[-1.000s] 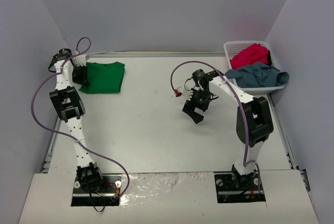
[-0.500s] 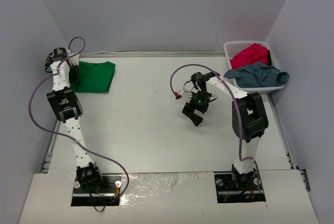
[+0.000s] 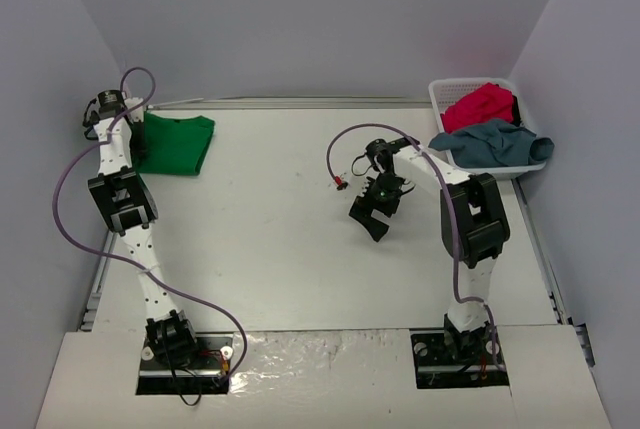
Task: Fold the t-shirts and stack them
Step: Put the neatly folded tshirt into the corner of the board with the left arm
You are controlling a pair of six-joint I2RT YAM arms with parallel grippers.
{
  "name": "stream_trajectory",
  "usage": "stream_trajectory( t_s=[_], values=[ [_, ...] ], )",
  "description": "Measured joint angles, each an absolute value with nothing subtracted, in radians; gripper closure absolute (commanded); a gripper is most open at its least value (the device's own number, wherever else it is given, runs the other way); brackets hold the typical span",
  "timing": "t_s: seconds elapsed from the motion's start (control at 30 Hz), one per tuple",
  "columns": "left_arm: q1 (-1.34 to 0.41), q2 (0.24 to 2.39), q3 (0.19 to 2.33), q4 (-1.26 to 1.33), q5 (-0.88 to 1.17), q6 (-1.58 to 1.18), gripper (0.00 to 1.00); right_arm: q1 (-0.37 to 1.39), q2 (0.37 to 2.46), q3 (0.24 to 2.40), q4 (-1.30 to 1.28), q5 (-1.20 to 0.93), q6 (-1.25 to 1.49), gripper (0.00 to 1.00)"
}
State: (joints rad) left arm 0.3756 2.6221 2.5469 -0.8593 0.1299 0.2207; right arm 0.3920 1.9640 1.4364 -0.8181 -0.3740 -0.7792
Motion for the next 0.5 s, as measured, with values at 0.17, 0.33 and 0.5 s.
stream_trajectory(
  t_s=[0.17, 0.33, 0.5],
  values=[
    [0.378, 2.630, 2.547, -0.848, 0.138, 0.172, 0.98, 0.392, 1.999, 1.442, -0.819, -0.374, -0.778, 0.00],
    [0.387, 2.631, 2.547, -0.838, 0.164, 0.115, 0.98, 0.392, 2.007, 1.444, -0.819, -0.374, -0.779, 0.00],
    [0.394, 2.634, 2.547, -0.827, 0.191, 0.062, 0.98, 0.391, 2.008, 1.448, -0.820, -0.374, -0.779, 0.00]
  ],
)
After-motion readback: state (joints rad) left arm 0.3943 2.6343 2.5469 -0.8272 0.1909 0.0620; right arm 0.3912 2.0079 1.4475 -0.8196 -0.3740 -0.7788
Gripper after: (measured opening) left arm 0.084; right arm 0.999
